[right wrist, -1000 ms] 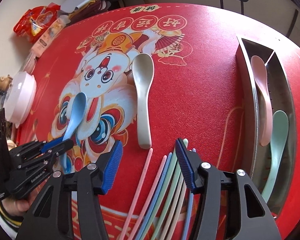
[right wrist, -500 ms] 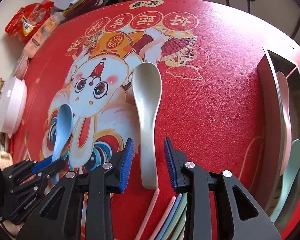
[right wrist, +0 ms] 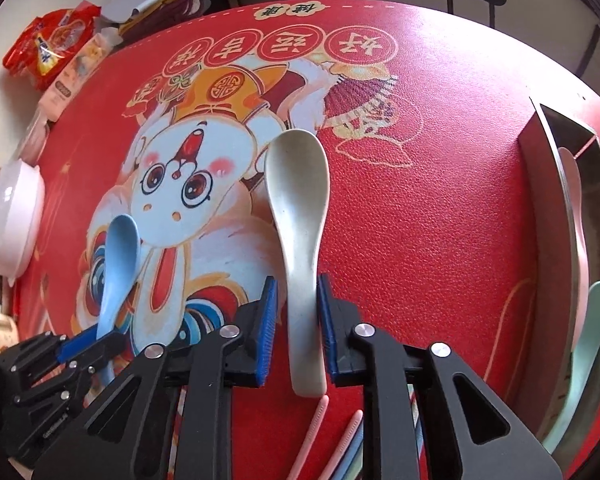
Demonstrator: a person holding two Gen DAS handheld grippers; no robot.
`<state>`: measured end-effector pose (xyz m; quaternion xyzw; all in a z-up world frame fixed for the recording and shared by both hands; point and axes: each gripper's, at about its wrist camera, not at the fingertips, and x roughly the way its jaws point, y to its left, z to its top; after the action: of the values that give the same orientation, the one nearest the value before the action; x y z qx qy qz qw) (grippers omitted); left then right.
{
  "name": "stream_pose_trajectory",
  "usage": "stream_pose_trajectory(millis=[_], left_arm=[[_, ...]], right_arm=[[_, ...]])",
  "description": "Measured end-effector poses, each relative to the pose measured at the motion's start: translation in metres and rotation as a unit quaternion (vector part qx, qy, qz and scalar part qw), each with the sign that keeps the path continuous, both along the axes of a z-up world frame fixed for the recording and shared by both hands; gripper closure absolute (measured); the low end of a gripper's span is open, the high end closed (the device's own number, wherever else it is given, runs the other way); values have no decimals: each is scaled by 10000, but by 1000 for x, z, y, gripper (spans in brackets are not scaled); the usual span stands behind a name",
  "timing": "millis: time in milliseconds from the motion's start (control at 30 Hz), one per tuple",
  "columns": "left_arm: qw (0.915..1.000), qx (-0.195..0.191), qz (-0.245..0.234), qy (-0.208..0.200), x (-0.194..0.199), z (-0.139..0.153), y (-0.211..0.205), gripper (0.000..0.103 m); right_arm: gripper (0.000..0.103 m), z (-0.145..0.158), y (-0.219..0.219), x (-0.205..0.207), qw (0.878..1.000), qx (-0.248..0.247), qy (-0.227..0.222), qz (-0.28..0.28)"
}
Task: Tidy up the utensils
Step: 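Grasp the beige spoon with the right tool while the left lifts the blue spoon, then lower the blue and beige spoons into the steel caddy and open both tools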
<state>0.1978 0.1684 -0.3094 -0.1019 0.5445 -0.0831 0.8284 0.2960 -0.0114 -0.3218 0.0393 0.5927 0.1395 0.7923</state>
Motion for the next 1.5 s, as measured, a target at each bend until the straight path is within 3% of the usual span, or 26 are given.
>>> stream_pose_trajectory(millis=[167,533,967,1233,1500], left_arm=[[9999,92,-37,-23,0,1,-3,89],[9993,-336,-144,81,-16,3,-3,90],[9983,-448,-348,-120,-21,34,-23,90],[9951,-453,-819,-312,-3,61,-70,90],[9867,-632,-1446,-392,35,78,-159,90]], right_arm=[[89,0,-3,-11,10000,46,9,54],[89,15,-28,-47,9975,668,-67,-223],[89,40,-57,-81,9930,1055,-370,-382],[89,70,-111,-101,9874,1091,-826,-796],[89,67,-198,-114,9769,882,-863,-1743]])
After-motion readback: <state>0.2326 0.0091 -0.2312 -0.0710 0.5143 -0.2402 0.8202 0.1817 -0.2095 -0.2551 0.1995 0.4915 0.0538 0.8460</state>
